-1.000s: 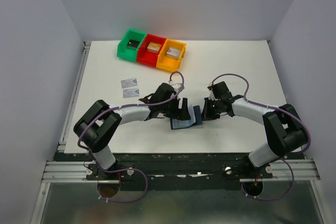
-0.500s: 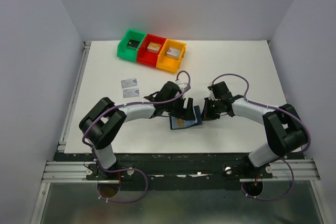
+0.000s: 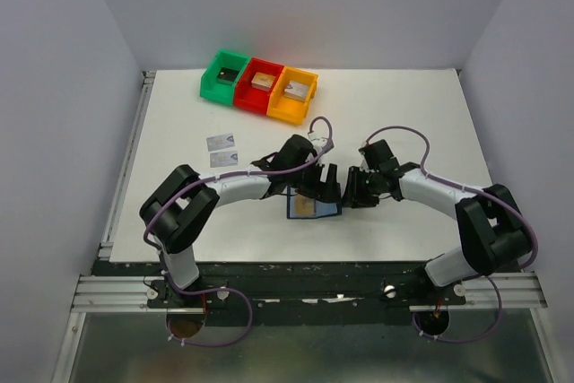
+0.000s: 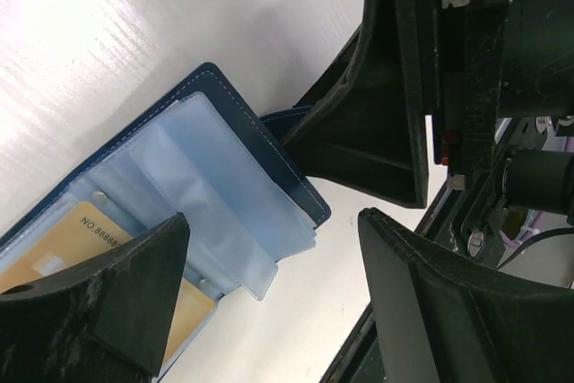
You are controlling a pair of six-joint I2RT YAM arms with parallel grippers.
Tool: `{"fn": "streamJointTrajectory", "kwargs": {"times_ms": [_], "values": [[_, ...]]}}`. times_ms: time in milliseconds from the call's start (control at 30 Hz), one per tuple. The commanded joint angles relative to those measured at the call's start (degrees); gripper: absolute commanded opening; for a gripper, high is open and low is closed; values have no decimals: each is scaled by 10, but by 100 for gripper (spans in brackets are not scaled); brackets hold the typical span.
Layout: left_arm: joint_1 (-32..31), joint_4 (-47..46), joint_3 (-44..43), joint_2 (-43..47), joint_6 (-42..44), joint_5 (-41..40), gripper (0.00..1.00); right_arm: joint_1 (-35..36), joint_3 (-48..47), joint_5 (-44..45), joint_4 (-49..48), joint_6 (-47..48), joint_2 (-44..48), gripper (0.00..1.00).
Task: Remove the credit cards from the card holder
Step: Remove the credit card from the card holder.
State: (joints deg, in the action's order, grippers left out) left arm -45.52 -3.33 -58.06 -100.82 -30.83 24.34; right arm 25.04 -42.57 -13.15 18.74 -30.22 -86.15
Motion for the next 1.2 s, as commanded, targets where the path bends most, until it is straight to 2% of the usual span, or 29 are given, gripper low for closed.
{"fn": "streamJointTrajectory", "kwargs": {"times_ms": [0, 200, 467, 600, 767, 867, 900, 933, 1000, 1033, 1067, 1167], "values": [[-9, 10, -21, -17, 13, 22, 86, -1, 0, 44, 44, -4, 26, 50], [-11, 14, -34, -14, 15, 17, 86, -1, -13, 87, 89, -1, 82, 55], [3, 5, 0, 54, -2, -7, 87, -2, -34, 124, 134, 21, 139, 59], [22, -11, 41, 109, -26, -26, 88, -1, -24, 71, 104, 31, 160, 58], [62, -38, 126, 171, -70, -79, 86, 9, 38, -120, -69, 17, 183, 46], [83, -6, 139, 157, -89, -103, 75, 33, 28, -166, -123, -3, 148, 38], [84, 3, 138, 148, -92, -111, 69, 40, 24, -175, -135, -10, 133, 36], [84, 6, 137, 141, -92, -115, 57, 43, 21, -188, -153, -18, 116, 34], [84, 11, 133, 127, -95, -125, 40, 47, 16, -202, -181, -35, 87, 30], [84, 17, 130, 118, -98, -128, 33, 47, 13, -209, -199, -45, 73, 28], [85, 21, 125, 112, -97, -133, 29, 47, 8, -216, -208, -49, 55, 27], [85, 22, 120, 99, -97, -134, 23, 48, 6, -227, -237, -66, 15, 27]]}}
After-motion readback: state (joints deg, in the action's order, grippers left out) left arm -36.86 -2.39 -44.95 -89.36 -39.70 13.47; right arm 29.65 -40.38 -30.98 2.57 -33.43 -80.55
